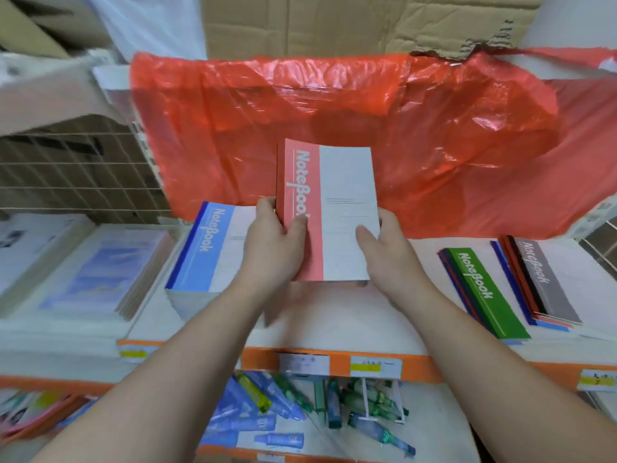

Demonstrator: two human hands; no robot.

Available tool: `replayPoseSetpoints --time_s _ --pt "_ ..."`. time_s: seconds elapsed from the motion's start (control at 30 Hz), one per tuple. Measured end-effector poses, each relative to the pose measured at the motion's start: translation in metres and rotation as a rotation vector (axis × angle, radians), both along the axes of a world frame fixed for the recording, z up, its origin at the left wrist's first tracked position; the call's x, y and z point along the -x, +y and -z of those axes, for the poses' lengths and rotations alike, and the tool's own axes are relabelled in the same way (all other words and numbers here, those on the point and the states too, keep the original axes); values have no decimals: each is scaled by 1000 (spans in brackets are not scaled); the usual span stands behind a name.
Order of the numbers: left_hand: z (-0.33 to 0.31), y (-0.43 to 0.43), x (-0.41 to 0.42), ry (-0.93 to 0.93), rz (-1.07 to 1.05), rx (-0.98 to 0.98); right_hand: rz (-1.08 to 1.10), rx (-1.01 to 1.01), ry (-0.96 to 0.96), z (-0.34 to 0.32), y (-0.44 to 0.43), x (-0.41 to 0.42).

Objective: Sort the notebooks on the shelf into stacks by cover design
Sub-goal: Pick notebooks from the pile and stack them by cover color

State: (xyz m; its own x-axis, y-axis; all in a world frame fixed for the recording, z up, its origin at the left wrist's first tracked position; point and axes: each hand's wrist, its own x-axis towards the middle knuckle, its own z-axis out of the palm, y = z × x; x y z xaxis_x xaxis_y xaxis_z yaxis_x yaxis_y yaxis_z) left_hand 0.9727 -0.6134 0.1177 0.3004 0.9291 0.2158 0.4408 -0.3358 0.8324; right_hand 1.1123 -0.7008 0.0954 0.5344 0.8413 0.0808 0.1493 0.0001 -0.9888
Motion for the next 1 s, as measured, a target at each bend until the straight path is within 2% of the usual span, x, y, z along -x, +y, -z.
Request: replayPoseSetpoints --time_s 0.2,0.5,0.8,1.0 --pt "-3 23 68 150 -154 79 -74 169 -106 -8 34 55" --pt "-1 79 124 478 -171 -34 -62 327 -242 3 84 103" --pt "20 105 139 542 -77 -73 21 480 -456 13 104 113" --pt "28 113 143 572 -58 -76 53 496 -566 18 111 119"
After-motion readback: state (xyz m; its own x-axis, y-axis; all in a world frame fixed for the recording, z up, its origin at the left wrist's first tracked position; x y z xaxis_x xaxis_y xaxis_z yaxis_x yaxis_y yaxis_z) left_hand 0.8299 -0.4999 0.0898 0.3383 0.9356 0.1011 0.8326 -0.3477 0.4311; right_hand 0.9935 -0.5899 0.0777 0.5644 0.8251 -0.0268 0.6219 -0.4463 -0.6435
